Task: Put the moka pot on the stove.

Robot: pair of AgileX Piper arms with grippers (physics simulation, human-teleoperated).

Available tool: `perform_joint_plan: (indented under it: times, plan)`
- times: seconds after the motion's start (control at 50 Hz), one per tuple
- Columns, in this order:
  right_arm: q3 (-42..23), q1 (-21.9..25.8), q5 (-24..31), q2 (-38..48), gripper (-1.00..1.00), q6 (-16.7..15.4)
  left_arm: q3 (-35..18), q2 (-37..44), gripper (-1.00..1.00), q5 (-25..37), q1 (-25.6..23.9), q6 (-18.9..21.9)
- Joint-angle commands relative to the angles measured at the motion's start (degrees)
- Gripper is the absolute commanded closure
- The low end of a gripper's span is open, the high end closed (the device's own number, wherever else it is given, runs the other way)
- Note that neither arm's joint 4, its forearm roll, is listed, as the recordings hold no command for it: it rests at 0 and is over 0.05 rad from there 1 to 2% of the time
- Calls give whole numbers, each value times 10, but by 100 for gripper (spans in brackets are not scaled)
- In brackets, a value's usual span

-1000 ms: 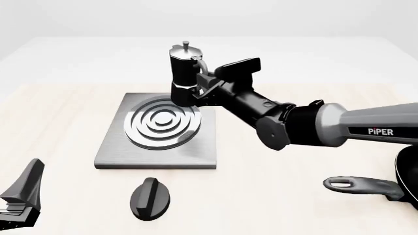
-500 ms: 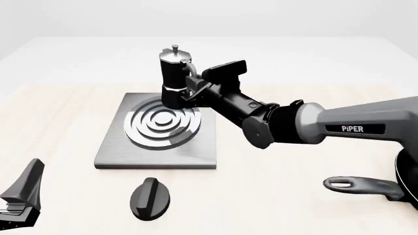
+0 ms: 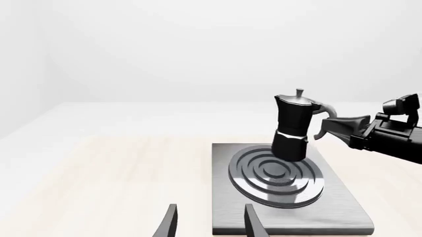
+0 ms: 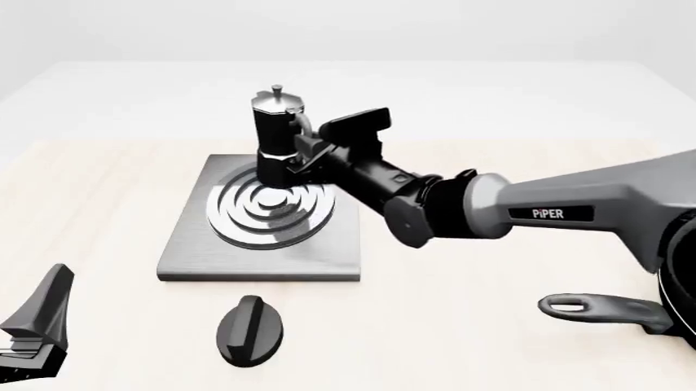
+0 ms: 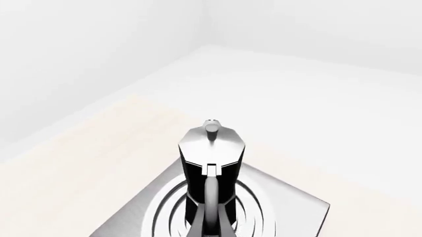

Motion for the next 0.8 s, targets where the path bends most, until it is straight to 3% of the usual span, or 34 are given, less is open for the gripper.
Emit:
perform_joint_plan:
  times: [0.02,0.8]
  plan:
    - [-23,6,1,14,100,9,0,0,-100,0,0,0]
    - [-43,11,2,49,100,25,0,0,-100,0,0,0]
